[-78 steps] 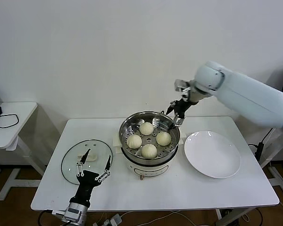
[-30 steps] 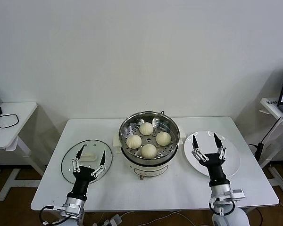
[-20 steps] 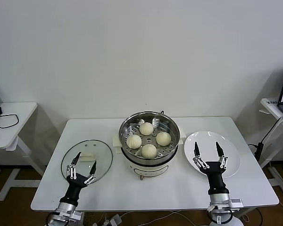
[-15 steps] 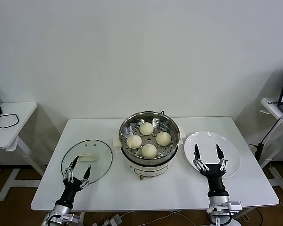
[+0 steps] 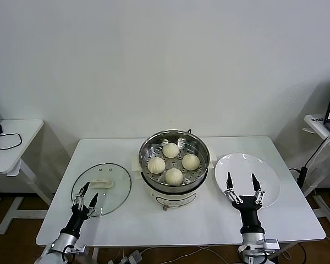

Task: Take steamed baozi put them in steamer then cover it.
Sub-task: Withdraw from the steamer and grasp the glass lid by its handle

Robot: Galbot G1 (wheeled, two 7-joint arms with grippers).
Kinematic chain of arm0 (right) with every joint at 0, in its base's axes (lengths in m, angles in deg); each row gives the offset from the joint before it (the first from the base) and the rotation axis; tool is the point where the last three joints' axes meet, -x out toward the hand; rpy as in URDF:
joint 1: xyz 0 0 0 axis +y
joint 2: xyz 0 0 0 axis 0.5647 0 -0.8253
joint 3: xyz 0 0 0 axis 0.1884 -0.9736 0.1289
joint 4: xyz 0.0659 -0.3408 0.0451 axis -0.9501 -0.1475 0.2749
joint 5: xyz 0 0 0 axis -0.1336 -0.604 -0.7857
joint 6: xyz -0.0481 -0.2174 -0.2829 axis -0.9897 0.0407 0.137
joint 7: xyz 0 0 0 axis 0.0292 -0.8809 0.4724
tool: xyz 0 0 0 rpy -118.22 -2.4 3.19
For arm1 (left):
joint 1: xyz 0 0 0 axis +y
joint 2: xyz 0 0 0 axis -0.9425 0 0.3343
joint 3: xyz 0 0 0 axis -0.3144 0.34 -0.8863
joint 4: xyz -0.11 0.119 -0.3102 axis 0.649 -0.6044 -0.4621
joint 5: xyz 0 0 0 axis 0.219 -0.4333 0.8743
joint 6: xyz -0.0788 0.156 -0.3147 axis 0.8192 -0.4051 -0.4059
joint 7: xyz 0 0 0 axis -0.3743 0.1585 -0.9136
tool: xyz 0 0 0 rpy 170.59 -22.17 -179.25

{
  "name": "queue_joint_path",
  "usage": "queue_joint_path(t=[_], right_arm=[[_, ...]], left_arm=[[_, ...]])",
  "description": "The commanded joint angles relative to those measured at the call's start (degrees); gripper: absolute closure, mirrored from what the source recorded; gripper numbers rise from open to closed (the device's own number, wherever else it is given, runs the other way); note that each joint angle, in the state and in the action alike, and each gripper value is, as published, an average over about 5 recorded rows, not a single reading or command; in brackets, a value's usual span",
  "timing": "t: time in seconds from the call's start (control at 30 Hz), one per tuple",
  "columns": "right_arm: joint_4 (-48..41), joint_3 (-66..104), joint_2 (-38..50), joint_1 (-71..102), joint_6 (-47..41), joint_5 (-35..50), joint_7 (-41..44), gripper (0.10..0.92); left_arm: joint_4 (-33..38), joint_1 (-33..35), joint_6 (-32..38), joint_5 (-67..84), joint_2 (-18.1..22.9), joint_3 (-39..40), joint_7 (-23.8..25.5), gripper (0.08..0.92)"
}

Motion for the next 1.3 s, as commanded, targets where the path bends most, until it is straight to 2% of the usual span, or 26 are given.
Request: queue_joint_path(t=[0.03,0.53,1.3], right_arm=[[-0.67,-0.17,-0.5,0.36,0.33,-0.67,-0.13,0.203],[-2.43,0.03,-0.08,0.06,0.79,-1.46,-0.14,0.203],[-5.3,-0.11,-0.24,-0.79,1.54,-2.74,0.06,0.203]], left_arm=[[-4.43,-5.67,-2.87,-7.4,-0.73,0.58,-1.68,0.177],[-8.49,-10.21,-5.37,-9.6,-0.82,4.25,-0.3,0.177],[-16.44,-16.41,-7.57,-9.84,-0.73,6.46,-1.67,0.195]])
